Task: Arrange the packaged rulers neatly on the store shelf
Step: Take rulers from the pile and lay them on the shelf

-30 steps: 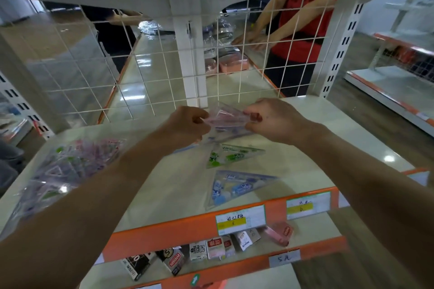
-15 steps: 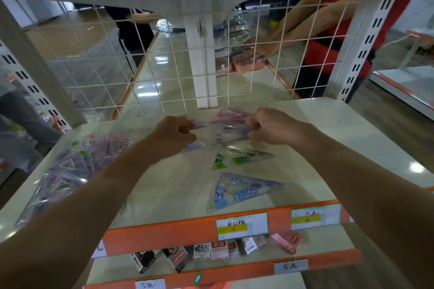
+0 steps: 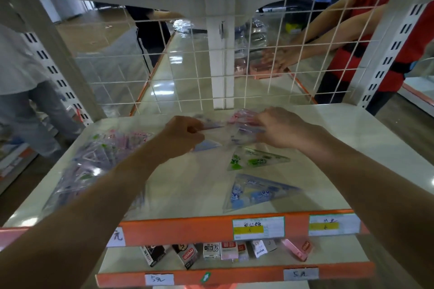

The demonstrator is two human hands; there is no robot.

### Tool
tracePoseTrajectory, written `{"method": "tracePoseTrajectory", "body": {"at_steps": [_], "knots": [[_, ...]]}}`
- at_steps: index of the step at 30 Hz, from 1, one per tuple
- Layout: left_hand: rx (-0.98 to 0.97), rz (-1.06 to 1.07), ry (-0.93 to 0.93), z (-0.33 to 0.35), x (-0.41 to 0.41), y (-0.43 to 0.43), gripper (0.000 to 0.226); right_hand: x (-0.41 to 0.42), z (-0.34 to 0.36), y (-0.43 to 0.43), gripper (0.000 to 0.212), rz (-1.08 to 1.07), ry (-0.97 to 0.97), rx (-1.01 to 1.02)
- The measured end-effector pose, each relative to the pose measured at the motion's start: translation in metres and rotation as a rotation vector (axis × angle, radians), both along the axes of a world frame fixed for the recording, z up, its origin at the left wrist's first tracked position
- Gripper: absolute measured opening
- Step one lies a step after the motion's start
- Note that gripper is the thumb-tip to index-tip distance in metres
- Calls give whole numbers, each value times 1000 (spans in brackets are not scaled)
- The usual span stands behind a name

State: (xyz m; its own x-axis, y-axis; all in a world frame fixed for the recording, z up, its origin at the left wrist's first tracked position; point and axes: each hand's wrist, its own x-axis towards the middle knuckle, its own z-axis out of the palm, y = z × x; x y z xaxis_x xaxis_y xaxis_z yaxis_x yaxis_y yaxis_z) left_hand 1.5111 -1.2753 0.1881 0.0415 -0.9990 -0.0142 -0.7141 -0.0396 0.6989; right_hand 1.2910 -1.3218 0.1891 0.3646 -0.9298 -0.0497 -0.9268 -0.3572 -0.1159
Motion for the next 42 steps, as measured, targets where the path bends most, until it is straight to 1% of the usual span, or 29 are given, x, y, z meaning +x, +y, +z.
{"method": "tracePoseTrajectory", "body": {"at_steps": [3,4,6,8,10,12,15,17,20,22,24,27,30,32,35,36,37,38,40,41,42], "knots": [[6,53,6,3,21,8,27,25,15,13,38,69,-107,12],[10,63,0,5,29,12,31,36,18,19,37,99,-128,12],[18,73,5,10,49,24,31,59,23,32,31,152,-166,15],[10,91,8,13,71,37,27,83,24,47,22,207,-183,37],[5,122,-46,16,95,50,24,104,20,58,17,257,-181,60],[27,173,-39,15,120,62,27,123,15,67,23,277,-179,80],[74,227,-31,12,151,82,26,150,8,80,36,262,-242,187],[83,249,-43,8,166,94,26,168,3,88,41,258,-282,220],[65,308,-95,1,185,108,27,191,-3,99,38,224,-341,235],[54,340,-158,-4,196,114,31,203,-7,104,42,164,-378,237],[63,366,-209,-8,204,119,33,211,-12,106,41,108,-372,218],[103,364,-206,-14,206,125,37,216,-19,108,37,91,-372,205],[126,347,-178,-17,205,128,38,213,-22,107,35,97,-503,273],[116,365,-147,-17,204,129,39,209,-20,105,27,78,-618,330],[19,423,-127,-16,204,126,41,204,-16,104,19,30,-794,396],[-25,443,-92,-15,202,126,42,203,-14,104,18,16,-849,410],[-52,472,2,-14,201,126,43,203,-12,105,16,2,-910,424],[-59,498,177,-12,199,126,41,204,-10,106,15,-19,-976,443],[12,516,675,-6,193,127,31,208,-7,108,14,-62,-1093,501],[79,502,927,-4,187,126,20,211,-5,110,14,-71,-1130,534],[142,486,1122,-3,182,126,9,215,-4,113,15,-67,-1151,565]]}}
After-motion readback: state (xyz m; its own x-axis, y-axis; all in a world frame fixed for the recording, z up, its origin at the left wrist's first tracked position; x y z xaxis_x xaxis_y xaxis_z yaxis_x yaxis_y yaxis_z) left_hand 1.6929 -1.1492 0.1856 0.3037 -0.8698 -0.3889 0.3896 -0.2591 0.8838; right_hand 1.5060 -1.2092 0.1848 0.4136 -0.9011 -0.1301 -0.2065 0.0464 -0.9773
